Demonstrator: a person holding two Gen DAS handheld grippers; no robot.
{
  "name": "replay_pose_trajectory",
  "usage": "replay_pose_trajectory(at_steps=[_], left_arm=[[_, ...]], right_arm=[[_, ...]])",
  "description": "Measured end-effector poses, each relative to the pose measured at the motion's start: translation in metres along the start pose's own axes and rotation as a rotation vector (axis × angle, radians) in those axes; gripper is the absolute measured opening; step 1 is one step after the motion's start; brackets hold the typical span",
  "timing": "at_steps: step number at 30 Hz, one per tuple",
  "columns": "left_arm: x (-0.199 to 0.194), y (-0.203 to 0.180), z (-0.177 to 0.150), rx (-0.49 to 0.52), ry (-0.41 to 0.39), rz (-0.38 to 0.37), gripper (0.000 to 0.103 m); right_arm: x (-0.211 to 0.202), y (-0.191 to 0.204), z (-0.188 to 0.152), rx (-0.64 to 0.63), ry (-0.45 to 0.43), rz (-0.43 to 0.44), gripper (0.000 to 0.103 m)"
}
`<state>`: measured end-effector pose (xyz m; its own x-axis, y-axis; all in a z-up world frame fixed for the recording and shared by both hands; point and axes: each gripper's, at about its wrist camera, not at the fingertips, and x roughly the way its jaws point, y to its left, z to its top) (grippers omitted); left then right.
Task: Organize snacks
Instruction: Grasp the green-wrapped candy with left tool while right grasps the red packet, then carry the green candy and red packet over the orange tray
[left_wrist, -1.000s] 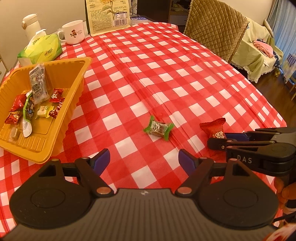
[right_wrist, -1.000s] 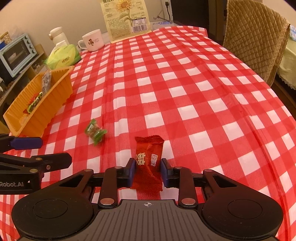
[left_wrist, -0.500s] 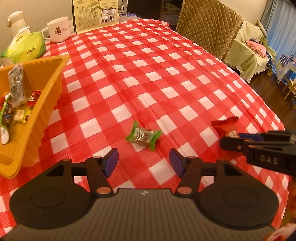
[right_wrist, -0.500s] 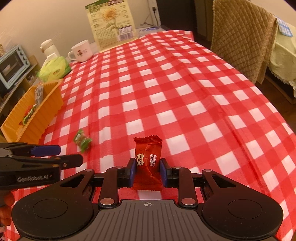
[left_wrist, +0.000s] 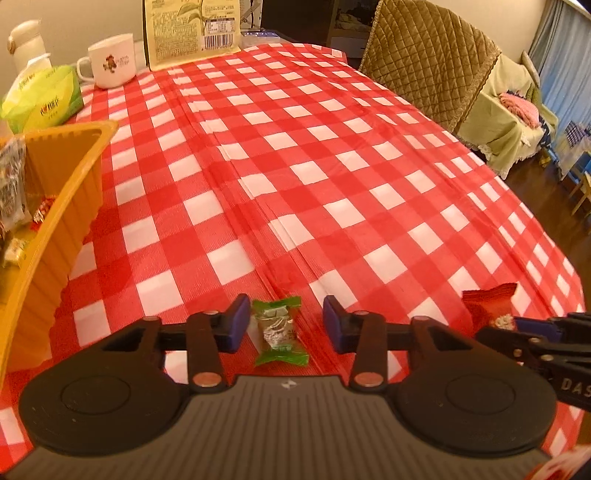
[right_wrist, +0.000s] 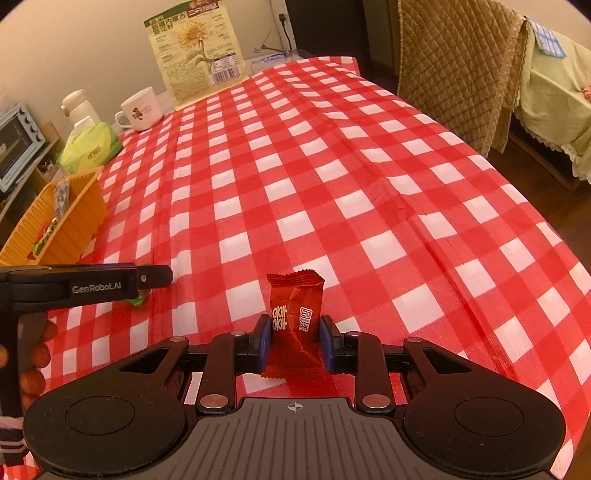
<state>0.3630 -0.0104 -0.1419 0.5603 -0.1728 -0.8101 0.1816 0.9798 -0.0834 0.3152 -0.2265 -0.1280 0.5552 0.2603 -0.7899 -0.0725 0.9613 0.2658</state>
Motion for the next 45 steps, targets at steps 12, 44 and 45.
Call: replay_pose_trajectory(at_steps=[12, 44, 45], left_arm=[[-0.009, 0.002, -0.01, 0.043, 0.007, 0.019, 0.019], [-0.138, 0.039, -0.057, -0.048, -0.091, 0.046, 0.019], [-0.145, 0.043, -0.061, -0.055, -0.095, 0.05, 0.019]], right_arm=[[-0.004, 0.0, 0.001, -0.01, -0.005, 0.022, 0.028], [-0.051, 0.078, -0.01, -0.163, -0.013, 0.241, 0.028], [-0.052, 0.085, -0.012, -0.175, -0.012, 0.255, 0.028]])
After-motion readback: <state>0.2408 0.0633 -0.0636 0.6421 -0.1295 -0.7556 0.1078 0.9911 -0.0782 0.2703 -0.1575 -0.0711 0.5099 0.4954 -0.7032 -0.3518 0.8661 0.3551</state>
